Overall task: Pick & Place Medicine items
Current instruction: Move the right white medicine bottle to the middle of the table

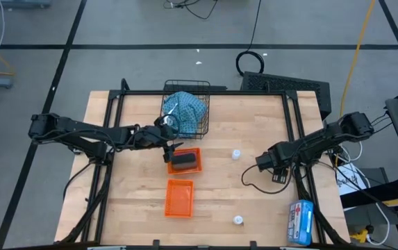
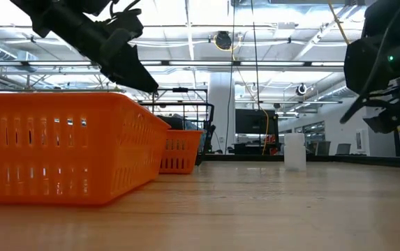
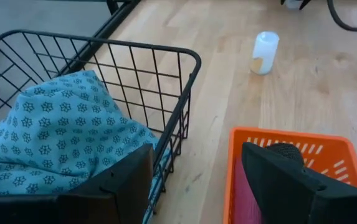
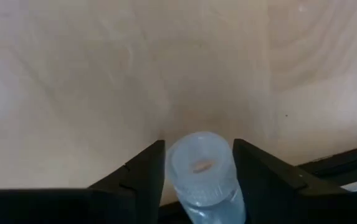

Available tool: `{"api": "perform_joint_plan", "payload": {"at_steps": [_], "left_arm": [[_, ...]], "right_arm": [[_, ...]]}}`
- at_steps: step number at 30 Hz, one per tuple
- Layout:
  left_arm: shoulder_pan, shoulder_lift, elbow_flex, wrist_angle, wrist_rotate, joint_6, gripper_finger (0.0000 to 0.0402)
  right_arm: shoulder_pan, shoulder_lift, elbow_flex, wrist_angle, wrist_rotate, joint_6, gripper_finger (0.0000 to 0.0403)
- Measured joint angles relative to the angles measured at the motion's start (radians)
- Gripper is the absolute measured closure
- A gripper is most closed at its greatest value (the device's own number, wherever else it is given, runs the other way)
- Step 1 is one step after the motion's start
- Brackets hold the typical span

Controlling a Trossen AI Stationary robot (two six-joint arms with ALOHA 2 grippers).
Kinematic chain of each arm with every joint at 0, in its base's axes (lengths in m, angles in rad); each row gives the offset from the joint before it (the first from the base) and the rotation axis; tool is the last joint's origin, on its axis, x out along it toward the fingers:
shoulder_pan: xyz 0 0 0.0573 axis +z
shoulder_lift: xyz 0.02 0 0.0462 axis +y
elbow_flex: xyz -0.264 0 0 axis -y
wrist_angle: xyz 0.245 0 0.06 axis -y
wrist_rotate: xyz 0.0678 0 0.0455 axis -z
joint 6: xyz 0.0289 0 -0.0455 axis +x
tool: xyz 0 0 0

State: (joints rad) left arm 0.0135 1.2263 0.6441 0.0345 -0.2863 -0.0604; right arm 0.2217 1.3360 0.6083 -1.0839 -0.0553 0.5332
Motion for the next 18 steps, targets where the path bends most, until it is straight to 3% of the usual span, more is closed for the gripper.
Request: {"api": "perform_joint_plan", "payload": {"at_steps": [5, 15, 18], "left_arm": [[0.0, 0.0, 0.0, 0.001, 0.0, 0.0, 0.0153], [0.0, 0.0, 0.0, 0.021, 0.0, 0.0, 0.0153], [0.0, 0.0, 0.0, 0.022, 0.0, -0.001, 0.0153]], "right_arm": [[0.0, 0.023, 0.001, 0.048, -0.004, 0.003, 0.0266], [0.0, 0.008, 0.058, 0.302, 0.003, 0.004, 0.0253], [0.0, 0.008, 0.063, 0.475, -0.003, -0.027, 0.0263]]}}
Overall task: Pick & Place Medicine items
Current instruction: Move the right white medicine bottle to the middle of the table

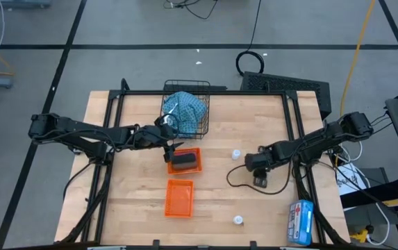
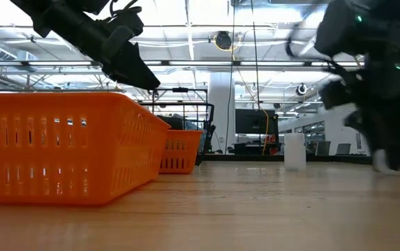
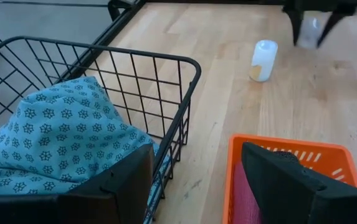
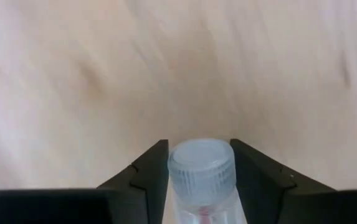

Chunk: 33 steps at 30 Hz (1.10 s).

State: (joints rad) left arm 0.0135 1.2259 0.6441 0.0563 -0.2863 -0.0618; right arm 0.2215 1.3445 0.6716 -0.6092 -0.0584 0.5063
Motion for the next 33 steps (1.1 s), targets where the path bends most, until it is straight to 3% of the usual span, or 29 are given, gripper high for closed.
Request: {"api": "perform_joint_plan", "payload": {"at_steps": [10, 15, 21, 24, 33], "left_arm": [[0.0, 0.0, 0.0, 0.0, 0.0, -0.002, 0.0153], [0.0, 0.0, 0.0, 0.0, 0.0, -0.002, 0.0153], [0.0, 0.0, 0.0, 0.0, 0.0, -0.002, 0.0153], [0.0, 0.0, 0.0, 0.0, 0.0, -0.002, 0.0153], [0.0, 0.0, 0.0, -0.001, 0.0, -0.004, 0.0153]], "right_arm": [[0.003, 0.001, -0.02, 0.551, -0.045, -0.23, 0.0264], [0.001, 0.004, -0.128, 0.973, 0.023, -0.357, 0.0269], [0.0, 0.107, -0.299, 1.507, 0.065, -0.42, 0.0265], [0.0, 0.173, -0.332, 1.597, 0.061, -0.393, 0.0266], [0.023, 0.295, -0.32, 1.647, 0.066, -0.391, 0.0264]]}}
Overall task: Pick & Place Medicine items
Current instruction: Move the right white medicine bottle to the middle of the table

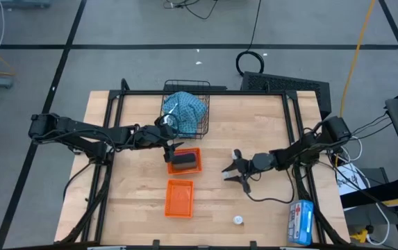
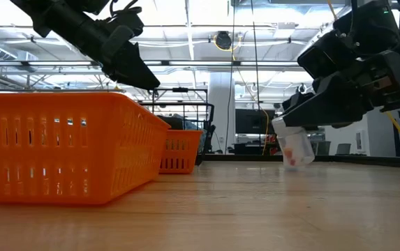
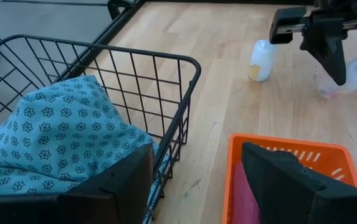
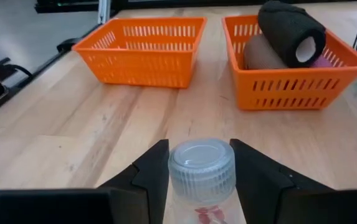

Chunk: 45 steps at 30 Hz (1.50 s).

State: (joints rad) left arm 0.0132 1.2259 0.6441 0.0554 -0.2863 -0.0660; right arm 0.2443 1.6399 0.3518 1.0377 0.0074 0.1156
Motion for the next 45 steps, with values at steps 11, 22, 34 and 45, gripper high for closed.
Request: {"api": "perform_joint_plan", "payload": {"at_steps": [11, 22, 34, 45], "left_arm": [[0.0, 0.0, 0.0, 0.0, 0.0, -0.003, 0.0153], [0.0, 0.0, 0.0, 0.0, 0.0, -0.012, 0.0153], [0.0, 0.0, 0.0, 0.0, 0.0, -0.014, 0.0153], [0.0, 0.0, 0.0, 0.0, 0.0, -0.015, 0.0153]], "right_arm": [[0.0, 0.007, 0.001, -0.013, 0.0, 0.012, 0.0253], [0.0, 0.008, -0.001, -0.024, -0.003, -0.008, 0.0232], [0.0, 0.008, -0.001, -0.029, -0.004, -0.008, 0.0235], [0.0, 0.008, -0.001, -0.03, -0.002, 0.014, 0.0201]]}}
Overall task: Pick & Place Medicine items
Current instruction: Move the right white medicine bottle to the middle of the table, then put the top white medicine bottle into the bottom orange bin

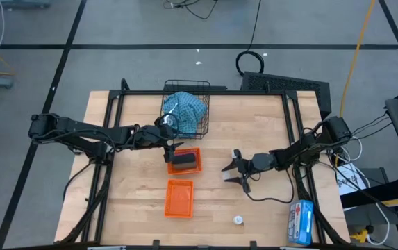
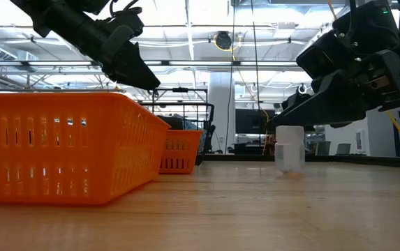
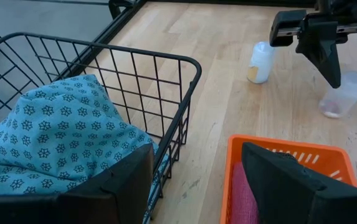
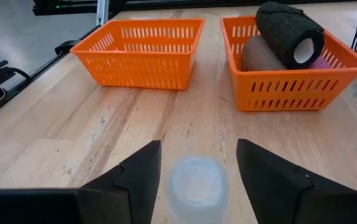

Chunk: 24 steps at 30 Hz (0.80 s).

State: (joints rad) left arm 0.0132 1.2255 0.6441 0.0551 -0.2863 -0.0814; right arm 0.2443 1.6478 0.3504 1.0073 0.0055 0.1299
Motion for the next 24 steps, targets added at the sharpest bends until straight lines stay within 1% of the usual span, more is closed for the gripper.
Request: {"api": "perform_joint_plan", "payload": {"at_steps": [5, 7, 9, 10, 12, 16, 18, 20, 22, 24], "left_arm": [[0.0, 0.0, 0.0, 0.0, 0.0, -0.002, 0.0153], [0.0, 0.0, 0.0, 0.0, 0.0, -0.002, 0.0153], [0.0, 0.0, 0.0, 0.0, 0.0, -0.002, 0.0153], [0.0, 0.0, 0.0, 0.0, 0.0, -0.002, 0.0153], [0.0, 0.0, 0.0, -0.001, 0.0, -0.002, 0.0153], [0.0, 0.0, 0.0, -0.002, 0.0, -0.002, 0.0153], [0.0, 0.0, 0.0, -0.002, 0.0, -0.001, 0.0153], [0.0, 0.0, 0.0, -0.002, 0.0, -0.002, 0.0153], [0.0, 0.0, 0.0, -0.002, 0.0, -0.001, 0.0153], [0.0, 0.0, 0.0, -0.001, 0.0, -0.001, 0.0153]], "right_arm": [[0.0, -0.022, -0.003, 0.015, -0.009, -0.023, 0.0191], [0.0, -0.067, -0.006, -0.012, -0.01, -0.026, 0.0191], [0.0, -0.139, -0.004, -0.057, -0.009, -0.057, 0.0192], [0.0, -0.18, -0.003, -0.099, -0.004, -0.075, 0.0193], [0.0, -0.265, -0.003, -0.23, 0.038, -0.1, 0.0194], [0.0, -0.449, -0.002, -0.545, 0.201, -0.097, 0.0194], [0.0, -0.524, -0.002, -0.716, 0.284, -0.051, 0.0195], [0.0, -0.58, -0.003, -0.844, 0.35, 0.013, 0.0197], [0.0, -0.617, -0.002, -0.94, 0.391, 0.088, 0.0197], [-0.001, -0.624, -0.01, -0.987, 0.413, 0.152, 0.0196]]}}
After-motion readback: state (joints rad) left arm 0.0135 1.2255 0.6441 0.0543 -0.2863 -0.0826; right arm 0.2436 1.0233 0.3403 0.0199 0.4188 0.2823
